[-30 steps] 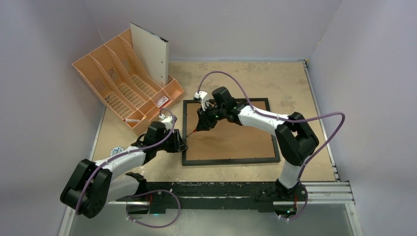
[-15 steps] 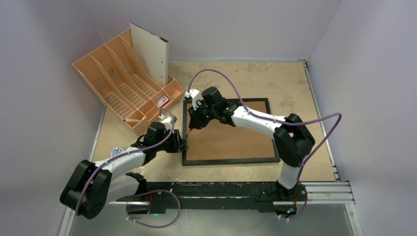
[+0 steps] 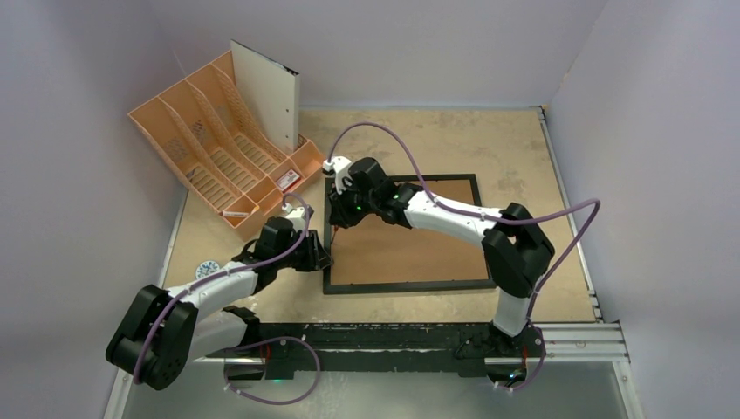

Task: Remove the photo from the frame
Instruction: Release the photo frame item from the photo frame, then adjust the screwdriver.

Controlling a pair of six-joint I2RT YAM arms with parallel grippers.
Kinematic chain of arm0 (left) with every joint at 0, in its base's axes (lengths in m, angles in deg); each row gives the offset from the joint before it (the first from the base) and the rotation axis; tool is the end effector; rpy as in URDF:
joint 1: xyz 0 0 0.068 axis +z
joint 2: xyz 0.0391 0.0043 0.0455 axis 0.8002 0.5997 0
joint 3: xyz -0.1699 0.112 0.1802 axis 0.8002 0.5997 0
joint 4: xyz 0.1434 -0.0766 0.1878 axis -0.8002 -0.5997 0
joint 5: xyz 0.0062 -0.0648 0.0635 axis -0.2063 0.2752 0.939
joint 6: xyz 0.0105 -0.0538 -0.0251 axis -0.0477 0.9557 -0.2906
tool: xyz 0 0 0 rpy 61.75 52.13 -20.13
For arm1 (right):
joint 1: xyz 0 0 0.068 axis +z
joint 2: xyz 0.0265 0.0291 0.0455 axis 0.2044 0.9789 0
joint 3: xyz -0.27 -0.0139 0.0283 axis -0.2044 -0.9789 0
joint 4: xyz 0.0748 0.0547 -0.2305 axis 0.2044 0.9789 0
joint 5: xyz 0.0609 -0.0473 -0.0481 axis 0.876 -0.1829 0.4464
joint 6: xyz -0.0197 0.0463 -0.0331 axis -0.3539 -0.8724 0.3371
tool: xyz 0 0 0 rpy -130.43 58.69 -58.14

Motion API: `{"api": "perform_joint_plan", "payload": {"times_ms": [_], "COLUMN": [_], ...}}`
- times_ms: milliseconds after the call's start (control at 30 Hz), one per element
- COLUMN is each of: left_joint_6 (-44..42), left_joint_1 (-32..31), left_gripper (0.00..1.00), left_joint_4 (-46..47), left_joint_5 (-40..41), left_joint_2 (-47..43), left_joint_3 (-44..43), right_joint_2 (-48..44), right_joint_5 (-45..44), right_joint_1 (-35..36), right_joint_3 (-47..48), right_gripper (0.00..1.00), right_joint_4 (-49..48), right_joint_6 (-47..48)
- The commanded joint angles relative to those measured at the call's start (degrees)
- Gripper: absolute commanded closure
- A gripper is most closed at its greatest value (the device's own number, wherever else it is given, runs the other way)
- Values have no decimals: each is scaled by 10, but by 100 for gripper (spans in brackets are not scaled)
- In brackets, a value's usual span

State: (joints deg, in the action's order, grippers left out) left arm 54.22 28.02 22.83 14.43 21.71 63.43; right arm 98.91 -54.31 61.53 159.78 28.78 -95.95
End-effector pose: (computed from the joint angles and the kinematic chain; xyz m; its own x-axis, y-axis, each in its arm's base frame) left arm 0.1704 -0.0951 0.1427 -0.8352 -0.1479 -0.5297 0.2116 0.8026 -0.5577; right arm 0.2635 0.3274 0.2483 -0.4746 -0.3144 -0.8221 -0.8043 0.5343 0.2600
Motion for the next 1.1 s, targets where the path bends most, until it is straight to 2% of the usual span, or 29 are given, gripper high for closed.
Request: {"api": "perform_joint_plan", "payload": {"times_ms": [0,133,433,533,733,833,1067], "left_joint_6": [-18,-21,-36,-43,-21,-11,-25], "left_joint_1": [-8,-8,-9,-31,-112,-119,-121], "left_gripper": [100,100,100,100,100,100,100], "left_joint_4": [-44,-44,-22,-19,-7,9,-43], "left_joint_5": [-6,-10,-48,-57,-31,-44,-30], "left_joint_2": [7,9,19,27,38,27,-24], "left_joint_3": [20,17,11,6,-2,11,17], "right_joint_2": [-49,-110,-181,-206,-232,-235,-222], "right_joint_5": [2,30,41,50,109,136,176], "right_joint_1": [-23,-71,-142,-165,-190,-199,-206], "right_joint_3": [-63,-149,-257,-288,-309,-314,-328], "right_gripper": [100,100,100,100,100,100,100], "right_joint_4": [3,-80,-142,-164,-205,-232,-289], "right_joint_6": [-37,-73,-101,-110,-107,-112,-122]}}
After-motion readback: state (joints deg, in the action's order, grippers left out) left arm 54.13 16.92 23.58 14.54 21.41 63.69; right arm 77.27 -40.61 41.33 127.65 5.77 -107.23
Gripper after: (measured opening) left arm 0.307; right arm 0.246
